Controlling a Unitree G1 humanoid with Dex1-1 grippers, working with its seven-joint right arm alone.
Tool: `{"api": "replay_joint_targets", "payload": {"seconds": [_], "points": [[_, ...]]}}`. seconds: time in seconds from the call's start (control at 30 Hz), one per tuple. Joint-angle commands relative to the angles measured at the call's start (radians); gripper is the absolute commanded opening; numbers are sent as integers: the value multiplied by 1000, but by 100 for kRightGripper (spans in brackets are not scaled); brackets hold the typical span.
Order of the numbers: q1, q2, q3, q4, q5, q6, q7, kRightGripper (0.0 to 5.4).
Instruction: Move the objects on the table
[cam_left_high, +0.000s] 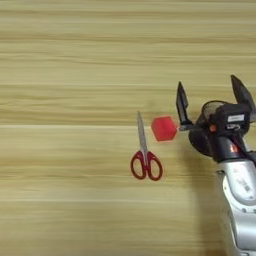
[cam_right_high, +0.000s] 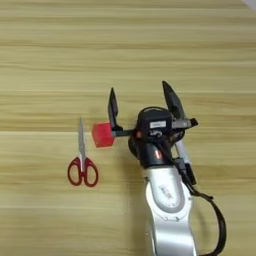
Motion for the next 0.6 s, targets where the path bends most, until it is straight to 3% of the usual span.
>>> {"api": "replay_joint_targets", "payload": {"seconds": [0.03,0.37,0.6], "points": [[5,-48,-66,-85,54,34,13,537],[57,-99,-221,-108,153,107,43,537],[79,-105,-257,-97,185,127,66,537]]}}
